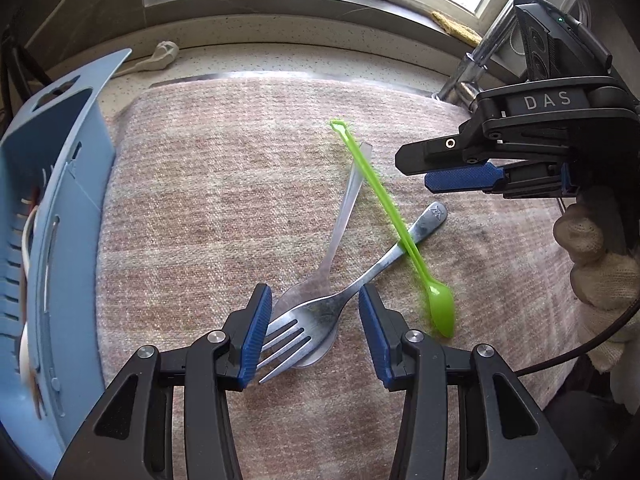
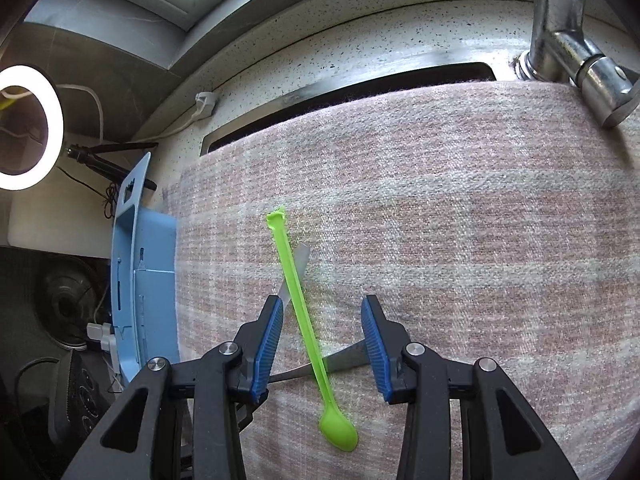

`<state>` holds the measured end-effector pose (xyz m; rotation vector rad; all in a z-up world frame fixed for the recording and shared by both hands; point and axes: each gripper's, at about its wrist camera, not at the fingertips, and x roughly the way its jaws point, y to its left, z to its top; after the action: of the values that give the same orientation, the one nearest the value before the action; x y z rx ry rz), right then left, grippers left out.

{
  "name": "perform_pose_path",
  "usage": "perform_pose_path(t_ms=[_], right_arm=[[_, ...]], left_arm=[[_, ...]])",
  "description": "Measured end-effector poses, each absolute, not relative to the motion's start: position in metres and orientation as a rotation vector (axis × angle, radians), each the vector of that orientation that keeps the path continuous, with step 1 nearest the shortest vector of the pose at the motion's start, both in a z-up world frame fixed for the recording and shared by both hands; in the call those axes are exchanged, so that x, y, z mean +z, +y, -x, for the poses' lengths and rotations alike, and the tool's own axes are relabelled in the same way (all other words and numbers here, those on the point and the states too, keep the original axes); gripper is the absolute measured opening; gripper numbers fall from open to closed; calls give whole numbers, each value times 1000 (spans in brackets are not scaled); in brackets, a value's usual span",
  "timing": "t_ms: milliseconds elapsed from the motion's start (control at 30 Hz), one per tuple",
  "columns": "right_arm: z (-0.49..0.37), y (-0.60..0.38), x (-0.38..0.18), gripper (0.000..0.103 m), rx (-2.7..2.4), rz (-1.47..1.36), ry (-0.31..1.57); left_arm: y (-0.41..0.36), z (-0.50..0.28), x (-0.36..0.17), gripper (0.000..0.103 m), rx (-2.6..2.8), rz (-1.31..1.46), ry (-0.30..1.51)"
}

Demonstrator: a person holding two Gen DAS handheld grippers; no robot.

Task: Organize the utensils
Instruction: 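Lower the left tool onto the steel fork's tines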

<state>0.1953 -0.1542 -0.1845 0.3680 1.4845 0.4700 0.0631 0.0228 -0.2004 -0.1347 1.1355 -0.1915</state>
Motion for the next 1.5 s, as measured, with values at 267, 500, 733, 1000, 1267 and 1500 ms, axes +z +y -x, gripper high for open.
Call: perform_pose_path(t_ms=[267,500,733,1000,1267,1500], right_arm=[[-195,-177,-184,37,474,-470,1470],[-191,-162,-190,37,525,-523,1495],[-184,-128,-196,37,598,-507,1519],[-181,-117,-206,36,511,-442,1528],[-187,-175,-201,36,414,-450,1486],[-188,-203,-200,36,382,-489,1470]], left_arm=[[52,-56,-176,44,-198,132,1111],[50,-72,-188,44,-210,123,1140],[36,-79,-197,44,-249,111,1166],[34,-74,-205,44,-261,118,1187],[22,-56,-204,43,-286,105,1186],[9,-43,-204,42,-283,95,1184]])
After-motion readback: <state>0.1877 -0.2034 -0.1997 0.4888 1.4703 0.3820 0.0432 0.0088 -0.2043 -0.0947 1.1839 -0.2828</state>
